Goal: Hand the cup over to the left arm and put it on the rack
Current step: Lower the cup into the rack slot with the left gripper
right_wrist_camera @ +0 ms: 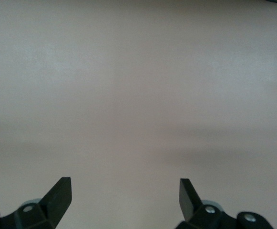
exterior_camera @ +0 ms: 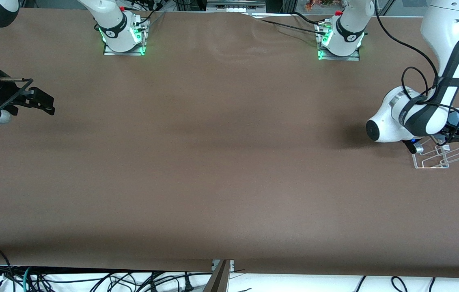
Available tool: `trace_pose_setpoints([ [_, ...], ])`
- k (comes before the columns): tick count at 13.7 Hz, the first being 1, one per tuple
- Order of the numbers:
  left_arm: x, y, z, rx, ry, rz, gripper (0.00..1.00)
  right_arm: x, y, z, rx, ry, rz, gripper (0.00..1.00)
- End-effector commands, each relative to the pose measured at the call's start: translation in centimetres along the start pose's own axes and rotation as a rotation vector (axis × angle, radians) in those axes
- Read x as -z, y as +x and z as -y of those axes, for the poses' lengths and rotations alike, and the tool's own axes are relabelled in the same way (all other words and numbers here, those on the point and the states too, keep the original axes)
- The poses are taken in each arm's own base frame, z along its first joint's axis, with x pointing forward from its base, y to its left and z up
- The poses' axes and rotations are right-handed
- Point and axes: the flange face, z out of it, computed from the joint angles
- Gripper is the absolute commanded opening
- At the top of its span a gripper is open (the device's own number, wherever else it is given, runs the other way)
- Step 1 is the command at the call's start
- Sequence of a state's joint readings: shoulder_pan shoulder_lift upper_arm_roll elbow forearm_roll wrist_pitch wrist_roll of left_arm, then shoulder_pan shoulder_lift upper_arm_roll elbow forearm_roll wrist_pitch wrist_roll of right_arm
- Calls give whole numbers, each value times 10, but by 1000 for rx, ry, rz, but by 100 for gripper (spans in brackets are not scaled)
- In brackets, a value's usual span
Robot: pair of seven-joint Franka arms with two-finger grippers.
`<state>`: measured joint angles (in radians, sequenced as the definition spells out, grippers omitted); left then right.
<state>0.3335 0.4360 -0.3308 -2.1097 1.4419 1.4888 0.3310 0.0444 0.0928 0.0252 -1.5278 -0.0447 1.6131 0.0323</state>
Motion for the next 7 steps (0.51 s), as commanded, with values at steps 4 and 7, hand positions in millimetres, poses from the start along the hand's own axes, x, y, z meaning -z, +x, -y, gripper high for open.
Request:
trace_pose_setpoints([
  [4, 0, -11, 0, 14, 39, -4, 100, 4, 3, -3, 12, 14, 1, 100],
  [7, 0, -13, 3, 22, 39, -5, 100, 3, 3, -2, 14, 12, 1, 100],
])
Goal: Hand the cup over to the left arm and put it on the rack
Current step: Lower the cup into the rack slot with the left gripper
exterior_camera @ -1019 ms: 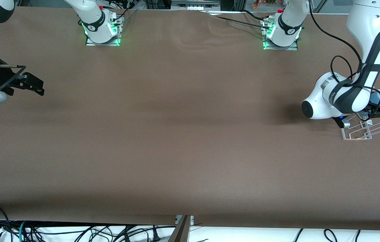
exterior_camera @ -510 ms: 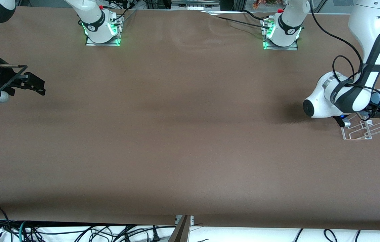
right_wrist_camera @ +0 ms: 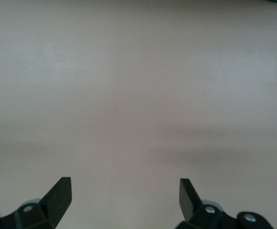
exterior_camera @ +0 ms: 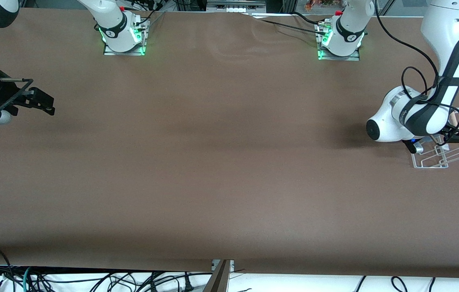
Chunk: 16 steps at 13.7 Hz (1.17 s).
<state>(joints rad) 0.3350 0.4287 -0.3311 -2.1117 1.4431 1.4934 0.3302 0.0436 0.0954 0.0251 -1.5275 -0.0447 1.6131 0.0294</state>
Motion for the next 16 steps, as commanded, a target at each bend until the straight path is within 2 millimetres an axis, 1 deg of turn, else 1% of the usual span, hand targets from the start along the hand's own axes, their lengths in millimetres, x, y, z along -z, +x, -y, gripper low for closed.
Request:
trace_pose_setpoints([
  [1, 0, -11, 3, 19, 35, -4, 100, 5, 2, -2, 12, 12, -2, 100],
  [2, -1, -12, 4, 22, 32, -4, 100, 5, 2, -2, 12, 12, -2, 100],
  [4, 0, -22, 15, 54, 15, -11, 100, 5, 3, -2, 12, 12, -3, 100],
  [5, -3, -29, 21, 74, -9, -19, 100, 5, 3, -2, 12, 14, -3, 100],
  [6, 1, -36, 27, 103, -63, -47, 100, 5, 3, -2, 12, 12, -3, 100],
  [8, 9, -56, 43, 167, -223, -129, 100, 5, 3, -2, 12, 12, -5, 100],
  [11, 27, -92, 61, 273, -481, -276, 100, 5, 3, -2, 12, 12, -5, 100],
  [13, 44, -122, 80, 331, -670, -375, 100, 4, 3, -3, 10, 12, -3, 100],
  [16, 69, -156, 102, 384, -851, -557, 100, 4, 3, -3, 9, 12, -3, 100],
])
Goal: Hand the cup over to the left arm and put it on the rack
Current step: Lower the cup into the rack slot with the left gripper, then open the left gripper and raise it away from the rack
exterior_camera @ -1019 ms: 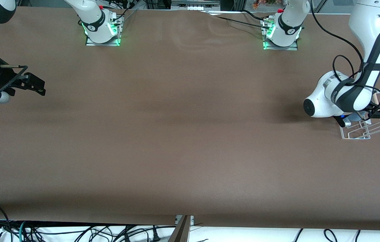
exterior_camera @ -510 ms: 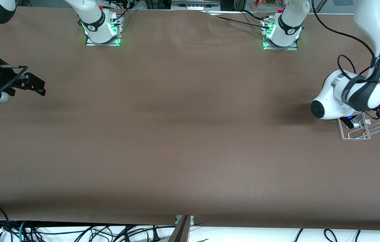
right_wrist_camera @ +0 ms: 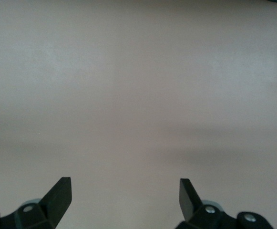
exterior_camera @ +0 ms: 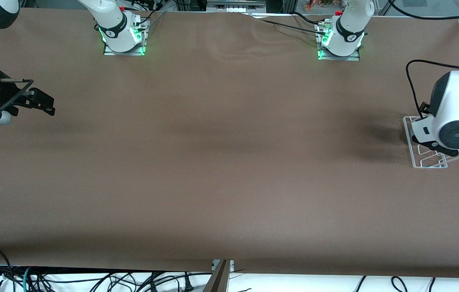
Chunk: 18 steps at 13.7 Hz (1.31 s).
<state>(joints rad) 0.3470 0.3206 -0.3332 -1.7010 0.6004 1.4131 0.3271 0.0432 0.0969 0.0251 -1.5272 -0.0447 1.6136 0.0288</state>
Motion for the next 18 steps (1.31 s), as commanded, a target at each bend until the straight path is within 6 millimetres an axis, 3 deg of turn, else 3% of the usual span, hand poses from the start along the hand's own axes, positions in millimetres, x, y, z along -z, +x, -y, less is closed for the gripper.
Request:
trace_pose_setpoints([
  [1, 46, -15, 5, 19, -213, -152, 100, 5, 3, -3, 10, 12, -4, 100],
  [5, 115, -41, -11, 76, -491, -368, 100, 4, 3, -4, 7, 12, -2, 100],
  [10, 180, -63, -55, 123, -470, -512, 100, 4, 3, -7, -4, 15, -1, 100],
  [12, 188, -67, -64, 117, -440, -528, 100, 3, 3, -6, -5, 18, 3, 100],
  [15, 184, -83, -42, 201, -438, -549, 100, 2, 3, -7, -8, 18, 4, 100],
  [18, 178, -101, -60, 259, -413, -592, 100, 2, 3, -7, -13, 34, 8, 100],
])
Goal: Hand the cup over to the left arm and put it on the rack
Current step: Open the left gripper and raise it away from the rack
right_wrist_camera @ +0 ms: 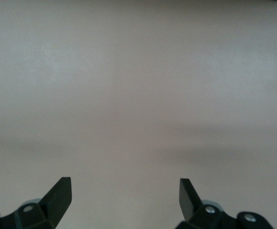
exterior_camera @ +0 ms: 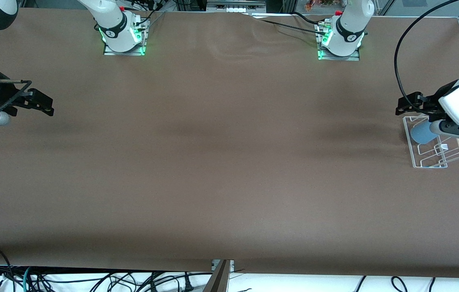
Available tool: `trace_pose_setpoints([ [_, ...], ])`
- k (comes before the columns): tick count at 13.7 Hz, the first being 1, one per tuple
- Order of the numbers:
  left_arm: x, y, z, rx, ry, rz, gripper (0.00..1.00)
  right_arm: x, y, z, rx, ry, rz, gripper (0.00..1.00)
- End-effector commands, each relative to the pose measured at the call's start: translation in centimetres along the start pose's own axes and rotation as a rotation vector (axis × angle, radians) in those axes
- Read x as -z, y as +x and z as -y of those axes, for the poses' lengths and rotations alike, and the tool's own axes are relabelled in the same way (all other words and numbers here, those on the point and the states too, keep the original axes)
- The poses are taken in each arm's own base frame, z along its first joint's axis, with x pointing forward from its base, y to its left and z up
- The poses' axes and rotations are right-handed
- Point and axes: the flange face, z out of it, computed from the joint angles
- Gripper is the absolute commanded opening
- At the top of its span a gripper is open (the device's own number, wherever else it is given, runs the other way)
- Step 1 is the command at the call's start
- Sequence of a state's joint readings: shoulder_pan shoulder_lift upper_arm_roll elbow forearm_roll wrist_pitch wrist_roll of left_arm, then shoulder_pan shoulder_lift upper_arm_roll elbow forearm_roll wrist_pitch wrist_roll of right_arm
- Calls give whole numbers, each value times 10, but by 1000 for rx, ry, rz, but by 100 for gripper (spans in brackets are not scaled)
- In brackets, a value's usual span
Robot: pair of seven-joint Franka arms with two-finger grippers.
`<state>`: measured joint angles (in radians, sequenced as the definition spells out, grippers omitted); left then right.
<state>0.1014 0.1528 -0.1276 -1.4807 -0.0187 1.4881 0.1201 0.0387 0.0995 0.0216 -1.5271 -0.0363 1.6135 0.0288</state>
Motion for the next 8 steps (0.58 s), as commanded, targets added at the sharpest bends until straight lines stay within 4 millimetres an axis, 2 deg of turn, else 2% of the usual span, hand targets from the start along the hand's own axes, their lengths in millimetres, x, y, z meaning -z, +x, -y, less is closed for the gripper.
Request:
trace_pose_setpoints([
  [1, -4, -34, -12, 74, 13, -103, 100, 4, 2, -3, -5, 26, 5, 100],
  [3, -11, -48, -16, 87, 19, -157, 100, 4, 2, -4, -7, 26, 3, 100],
  [8, -13, -50, -18, 85, 19, -151, 100, 4, 2, -4, -7, 28, 3, 100],
])
